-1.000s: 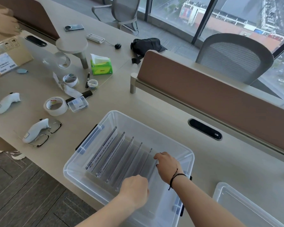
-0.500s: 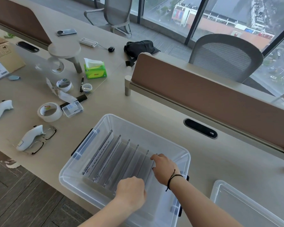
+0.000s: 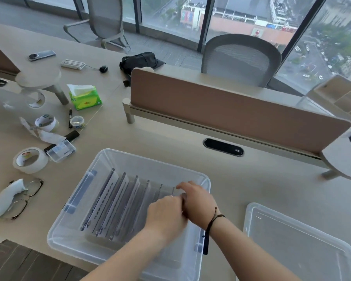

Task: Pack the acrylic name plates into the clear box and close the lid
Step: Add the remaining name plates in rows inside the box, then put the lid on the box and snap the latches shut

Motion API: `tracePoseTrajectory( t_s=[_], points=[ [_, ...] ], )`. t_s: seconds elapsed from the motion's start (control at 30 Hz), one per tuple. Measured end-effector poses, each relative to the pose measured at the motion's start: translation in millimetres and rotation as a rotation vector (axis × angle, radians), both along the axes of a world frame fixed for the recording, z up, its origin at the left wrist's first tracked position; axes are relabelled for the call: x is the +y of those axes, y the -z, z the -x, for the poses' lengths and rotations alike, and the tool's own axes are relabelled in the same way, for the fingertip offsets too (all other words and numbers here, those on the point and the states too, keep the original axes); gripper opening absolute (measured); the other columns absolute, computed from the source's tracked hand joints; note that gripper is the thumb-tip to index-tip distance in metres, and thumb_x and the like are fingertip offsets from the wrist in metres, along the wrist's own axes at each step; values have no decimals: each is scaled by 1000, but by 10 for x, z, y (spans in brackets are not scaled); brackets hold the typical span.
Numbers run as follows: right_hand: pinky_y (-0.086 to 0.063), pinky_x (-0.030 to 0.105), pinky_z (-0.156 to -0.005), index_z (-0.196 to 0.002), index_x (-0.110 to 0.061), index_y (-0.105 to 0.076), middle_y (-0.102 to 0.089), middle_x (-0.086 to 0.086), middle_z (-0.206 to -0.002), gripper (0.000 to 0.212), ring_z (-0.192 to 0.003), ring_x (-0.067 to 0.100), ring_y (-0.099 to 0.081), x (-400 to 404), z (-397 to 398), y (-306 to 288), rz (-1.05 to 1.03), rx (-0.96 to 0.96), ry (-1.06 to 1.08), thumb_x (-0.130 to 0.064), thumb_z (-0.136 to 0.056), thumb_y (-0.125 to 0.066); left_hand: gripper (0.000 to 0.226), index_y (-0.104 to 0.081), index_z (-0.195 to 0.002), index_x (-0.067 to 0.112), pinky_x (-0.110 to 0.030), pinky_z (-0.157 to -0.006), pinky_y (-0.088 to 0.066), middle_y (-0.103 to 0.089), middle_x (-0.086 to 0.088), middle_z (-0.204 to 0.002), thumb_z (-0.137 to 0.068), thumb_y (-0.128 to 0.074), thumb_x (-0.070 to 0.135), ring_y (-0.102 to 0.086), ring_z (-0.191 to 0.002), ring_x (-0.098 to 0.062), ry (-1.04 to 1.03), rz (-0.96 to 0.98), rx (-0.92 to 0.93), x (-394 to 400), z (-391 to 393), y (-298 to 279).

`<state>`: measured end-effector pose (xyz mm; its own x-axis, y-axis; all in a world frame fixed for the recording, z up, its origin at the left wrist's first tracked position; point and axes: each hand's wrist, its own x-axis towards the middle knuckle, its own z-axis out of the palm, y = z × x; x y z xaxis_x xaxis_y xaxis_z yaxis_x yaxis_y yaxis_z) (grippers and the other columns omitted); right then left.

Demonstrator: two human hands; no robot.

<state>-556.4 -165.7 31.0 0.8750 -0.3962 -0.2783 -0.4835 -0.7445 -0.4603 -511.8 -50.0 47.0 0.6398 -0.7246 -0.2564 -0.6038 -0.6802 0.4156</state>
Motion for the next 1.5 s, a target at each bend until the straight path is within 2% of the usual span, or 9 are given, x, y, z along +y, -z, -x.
tracePoseTrajectory(
  t_s=[0.27, 0.43, 0.57, 0.7, 0.77, 0.93, 1.07, 1.23, 1.5],
  points=[
    [-48, 33, -85, -115, -23, -67, -68, 0, -112, 56, -105, 20, -62, -527, 589, -310, -63, -220, 322, -27, -74, -29, 9, -53, -80, 22, -32, -52, -40, -62, 5, -74, -79, -47, 16, -59, -69, -19, 101, 194, 76, -674, 400, -247],
    [-49, 34, -86, -112, -19, -68, -70, 1, -106, 49, -103, 20, -62, -940, 1134, -223, -92, -266, 470, -29, -81, -31, 6, -52, -79, 21, -31, -52, -38, -60, 6, -78, -80, -48, 19, -56, -71, -20, 184, 171, 139, -1181, 799, -188],
    [-47, 29, -79, -117, -24, -63, -66, -5, -110, 30, -99, 13, -60, -1281, 1676, 0, -98, -213, 571, -22, -93, -44, 4, -54, -86, 23, -32, -68, -46, -59, 6, -90, -86, -53, 27, -56, -83, -18, 237, 93, 274, -1611, 1156, 29],
    [-44, 28, -75, -119, -26, -59, -65, -6, -112, 29, -99, 14, -60, -1638, 2265, 263, -77, -155, 652, -26, -92, -51, 36, -55, -119, 21, -31, -84, -48, -53, -1, -124, -88, -56, 39, -60, -97, -19, 283, -119, 286, -1984, 1568, 461],
    [-45, 29, -76, -120, -24, -58, -65, -5, -113, 28, -101, 16, -60, -1833, 2559, 400, -74, -131, 714, -28, -93, -52, 40, -51, -124, 21, -34, -89, -50, -45, -4, -134, -87, -58, 36, -60, -105, -24, 312, -226, 292, -2115, 1779, 645],
    [-49, 33, -84, -126, -23, -56, -64, -3, -119, 34, -109, 18, -59, -2312, 3326, 729, -53, -39, 914, -32, -92, -55, 61, -42, -137, 17, -36, -107, -38, -22, -16, -153, -84, -61, 40, -39, -134, -30, 207, -368, 298, -2342, 2056, 1013],
    [-47, 34, -87, -130, -19, -54, -57, 2, -128, 41, -114, 22, -57, -2570, 3864, 981, -50, 52, 1072, -31, -91, -58, 55, -44, -129, 11, -32, -104, -37, -33, -17, -143, -83, -62, 35, -40, -130, -32, 106, -367, 266, -2473, 2106, 1176],
    [-45, 39, -92, -132, -19, -49, -55, 10, -125, 47, -117, 30, -53, -2688, 4316, 1234, -81, 171, 1234, -29, -88, -58, 79, -26, -146, 10, -36, -109, -33, -29, -19, -148, -83, -66, 34, -31, -137, -32, -8, -384, 303, -2484, 2094, 1346],
    [-46, 40, -84, -124, -17, -52, -55, 12, -120, 37, -108, 33, -55, -2743, 4479, 1459, -77, 191, 1331, -18, -87, -50, 72, -28, -143, 17, -35, -87, -44, -54, -13, -123, -80, -62, 26, -51, -112, -31, -206, -273, 320, -2429, 2055, 1395]
  ],
)
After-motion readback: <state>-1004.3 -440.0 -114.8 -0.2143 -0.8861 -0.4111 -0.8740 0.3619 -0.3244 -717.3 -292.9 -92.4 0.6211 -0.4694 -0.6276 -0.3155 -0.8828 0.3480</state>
